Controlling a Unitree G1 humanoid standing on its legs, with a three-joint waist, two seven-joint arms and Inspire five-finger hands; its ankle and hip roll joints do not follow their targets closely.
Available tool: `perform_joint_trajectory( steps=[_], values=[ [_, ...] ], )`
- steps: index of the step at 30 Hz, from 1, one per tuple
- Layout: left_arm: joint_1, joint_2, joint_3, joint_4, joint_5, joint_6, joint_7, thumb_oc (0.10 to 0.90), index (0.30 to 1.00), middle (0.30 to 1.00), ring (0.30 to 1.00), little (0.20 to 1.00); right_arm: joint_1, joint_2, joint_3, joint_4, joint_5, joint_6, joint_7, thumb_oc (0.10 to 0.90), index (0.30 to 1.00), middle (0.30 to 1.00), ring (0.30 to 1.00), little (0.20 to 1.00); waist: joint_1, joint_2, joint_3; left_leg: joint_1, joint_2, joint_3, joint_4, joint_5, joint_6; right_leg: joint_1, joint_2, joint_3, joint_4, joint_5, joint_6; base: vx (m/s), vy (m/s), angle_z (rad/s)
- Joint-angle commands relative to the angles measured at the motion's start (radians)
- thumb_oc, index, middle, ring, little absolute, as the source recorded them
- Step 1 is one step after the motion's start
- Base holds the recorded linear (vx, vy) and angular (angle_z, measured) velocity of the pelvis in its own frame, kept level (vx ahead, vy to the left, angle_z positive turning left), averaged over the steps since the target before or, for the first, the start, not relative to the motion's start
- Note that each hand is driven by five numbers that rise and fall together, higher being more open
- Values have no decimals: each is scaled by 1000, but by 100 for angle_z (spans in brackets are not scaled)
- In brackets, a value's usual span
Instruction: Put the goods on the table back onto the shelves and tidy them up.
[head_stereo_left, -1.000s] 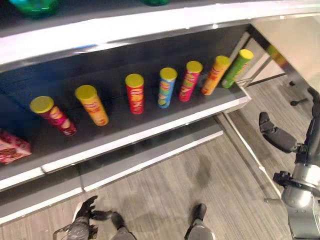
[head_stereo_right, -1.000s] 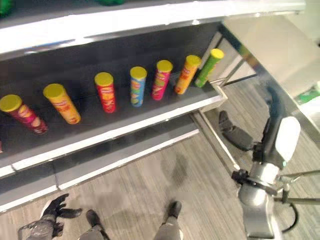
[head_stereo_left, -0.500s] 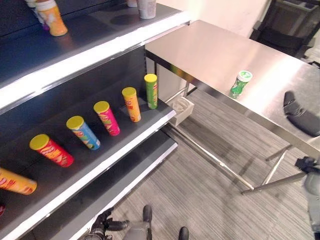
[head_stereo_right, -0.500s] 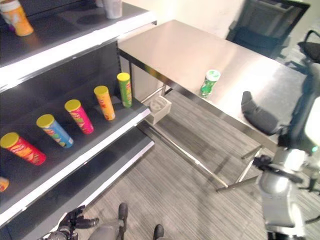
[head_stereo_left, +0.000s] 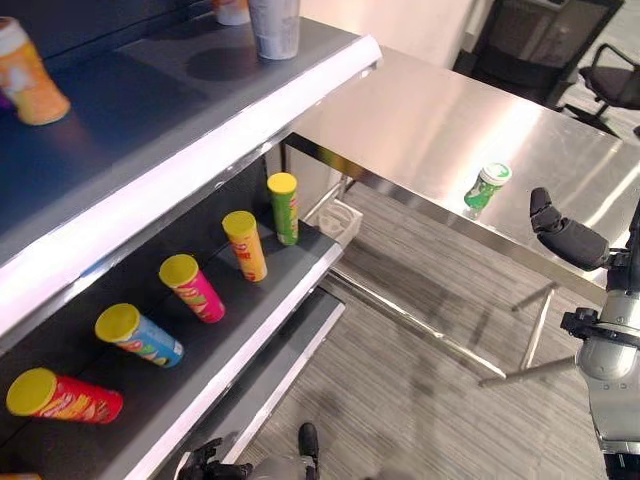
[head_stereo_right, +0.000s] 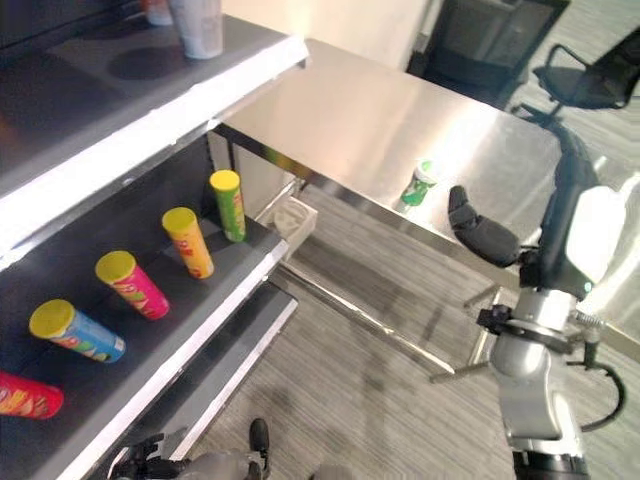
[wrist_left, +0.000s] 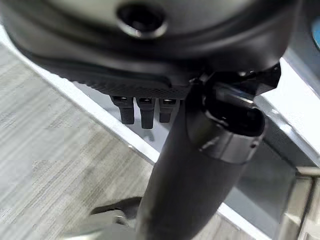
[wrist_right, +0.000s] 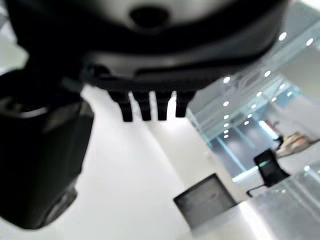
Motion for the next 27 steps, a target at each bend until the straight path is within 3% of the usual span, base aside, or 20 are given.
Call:
perform_joint_trajectory(
  steps=[1, 2, 3, 4, 6, 9, 11, 12, 16, 20, 23, 24, 27],
  values=[
    [-15, 24, -15, -46, 2, -21, 12, 800, 900, 900, 900, 900, -104, -66, -97, -39, -30, -31, -53, 800, 900, 900, 900, 900, 29, 35, -38, 13, 102, -89, -53, -10, -113, 101, -63, -124, -207, 95, -57, 169, -251, 28],
    [-22, 27, -20, -47, 5, -26, 16, 800, 900, 900, 900, 900, -102, -75, -120, -29, -13, -28, -55, 800, 900, 900, 900, 900, 24, 30, -42, 17, 107, -120, -54, -30, -131, 88, -119, -114, -345, 133, -54, 222, -351, 37],
    [-29, 26, -20, -43, 2, -28, 19, 800, 900, 900, 900, 900, -100, -82, -125, -19, -6, -28, -60, 800, 900, 900, 900, 900, 16, 22, -43, 22, 106, -137, -53, -41, -141, 78, -130, -95, -441, 171, -40, 261, -439, 49],
    [-38, 26, -15, -35, -3, -31, 24, 800, 900, 900, 900, 900, -86, -80, -138, -6, 22, -29, -61, 800, 900, 900, 900, 900, -1, 5, -47, 43, 103, -168, -55, -63, -154, 74, -127, -36, -606, 253, -8, 251, -374, 50],
    [-39, 35, 0, -31, -4, -31, 24, 800, 900, 900, 900, 900, -47, -77, -153, 8, 55, -37, -44, 800, 900, 900, 900, 900, -6, -19, -54, 66, 105, -181, -59, -77, -170, 82, -119, 2, -701, 296, 11, 225, -291, 65],
    [-25, 32, 25, -14, -1, -29, 23, 800, 900, 900, 900, 900, -16, -67, -145, 20, 121, -61, 16, 800, 900, 900, 900, 900, -1, -60, -75, 86, 129, -184, -52, -85, -189, 123, -120, -3, -703, 315, 30, 149, -239, 69],
    [-25, 32, 24, -14, -1, -29, 23, 800, 900, 900, 900, 900, -15, -67, -145, 19, 122, -61, 17, 800, 900, 900, 900, 900, -1, -59, -75, 88, 131, -184, -53, -85, -190, 124, -118, -4, -703, 314, 29, 64, -156, 33],
    [-20, 32, 25, -15, -12, -29, 15, 800, 900, 900, 900, 900, 0, -88, -153, 22, 167, -83, 44, 800, 900, 900, 900, 900, -3, -55, -83, 87, 168, -195, -53, -77, -212, 144, -91, -22, -710, 301, 15, 97, -291, 7],
    [-13, 22, 7, -4, -22, -25, -5, 800, 900, 900, 900, 900, 14, -102, -172, 20, 275, -134, 91, 800, 900, 900, 900, 900, -23, -31, -95, 77, 231, -223, -46, -63, -246, 178, -33, -48, -713, 248, -18, 71, -274, 28],
    [-17, 17, -2, 7, -24, -21, -17, 800, 900, 900, 900, 900, 19, -95, -174, 12, 368, -175, 130, 800, 900, 900, 900, 900, -38, -12, -87, 57, 267, -232, -5, -55, -270, 210, 3, -77, -721, 214, -47, 26, -170, 10],
    [-34, 14, -12, -8, -29, -19, -26, 800, 900, 900, 900, 900, 30, -71, -189, -15, 460, -199, 159, 800, 900, 900, 900, 900, -66, -11, -69, 5, 281, -138, 47, -35, -266, 231, -2, -118, -728, 201, -58, -56, -87, 48],
    [-34, 14, -12, -8, -29, -19, -26, 800, 900, 900, 900, 900, 30, -71, -189, -15, 460, -199, 159, 800, 900, 900, 900, 900, -66, -11, -69, 5, 281, -138, 47, -35, -266, 231, -2, -118, -728, 201, -58, 35, -29, 60],
    [-31, 0, -32, 13, 15, -20, -47, 800, 900, 900, 900, 900, 54, -13, -193, -47, 559, -244, 218, 800, 900, 900, 900, 900, -90, 20, -98, 61, 291, -75, -58, -10, -274, 243, 4, -131, -754, 207, -49, 83, 61, 6]
  ],
)
